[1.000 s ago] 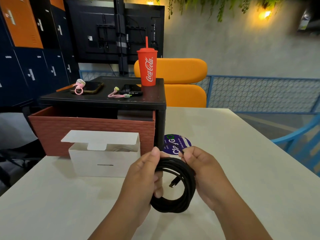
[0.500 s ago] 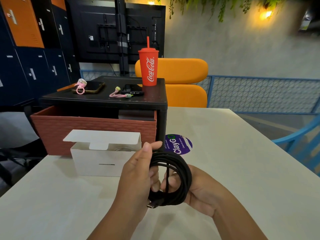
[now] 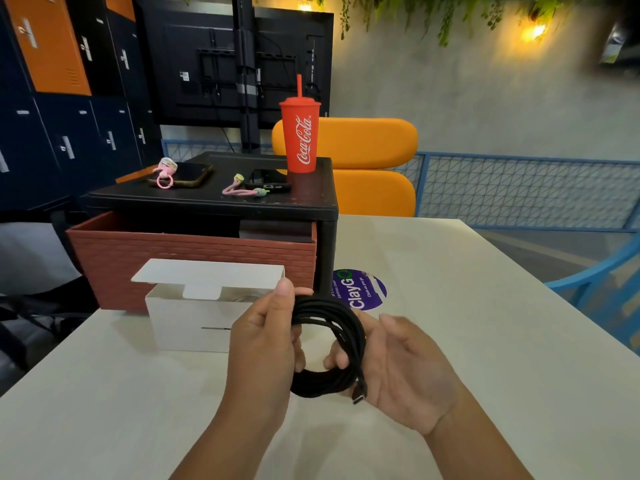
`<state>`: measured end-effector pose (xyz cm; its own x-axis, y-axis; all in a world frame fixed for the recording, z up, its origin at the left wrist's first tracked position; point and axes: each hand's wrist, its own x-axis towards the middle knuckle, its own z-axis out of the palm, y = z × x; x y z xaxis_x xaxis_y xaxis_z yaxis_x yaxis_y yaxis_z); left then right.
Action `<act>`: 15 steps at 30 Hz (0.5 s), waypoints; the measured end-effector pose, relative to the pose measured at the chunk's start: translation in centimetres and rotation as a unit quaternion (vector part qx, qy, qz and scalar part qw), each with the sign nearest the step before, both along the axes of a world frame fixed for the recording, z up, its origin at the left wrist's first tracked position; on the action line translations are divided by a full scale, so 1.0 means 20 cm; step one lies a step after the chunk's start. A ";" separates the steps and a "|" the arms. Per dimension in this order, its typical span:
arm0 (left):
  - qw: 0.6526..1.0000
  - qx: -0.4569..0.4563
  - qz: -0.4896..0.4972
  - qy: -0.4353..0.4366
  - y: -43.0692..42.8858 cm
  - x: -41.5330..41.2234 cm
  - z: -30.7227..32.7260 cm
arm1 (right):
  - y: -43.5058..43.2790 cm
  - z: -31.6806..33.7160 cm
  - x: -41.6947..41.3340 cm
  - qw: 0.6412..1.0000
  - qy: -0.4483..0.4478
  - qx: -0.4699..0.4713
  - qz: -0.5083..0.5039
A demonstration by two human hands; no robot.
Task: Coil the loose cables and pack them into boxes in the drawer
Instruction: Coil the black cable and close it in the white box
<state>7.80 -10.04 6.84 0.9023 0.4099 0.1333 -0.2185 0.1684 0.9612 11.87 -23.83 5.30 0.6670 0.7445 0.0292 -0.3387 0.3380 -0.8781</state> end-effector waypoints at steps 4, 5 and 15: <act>0.995 0.056 0.056 -0.053 -0.02 0.00 -0.02 | 0.07 0.01 -0.03 0.979 -0.089 -0.150 -0.106; 0.994 0.065 0.065 -0.062 -0.02 0.00 -0.02 | 0.08 0.01 -0.04 0.968 -0.109 -0.186 -0.130; 0.973 0.159 0.117 -0.120 -0.01 0.00 -0.03 | 0.01 0.11 -0.09 0.899 -0.203 -0.329 -0.205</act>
<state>7.80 -10.21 6.18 0.7161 0.5044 0.4825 -0.4392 -0.2116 0.8731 10.07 -23.58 7.59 0.9232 0.3835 -0.0253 0.0890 -0.2775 -0.9566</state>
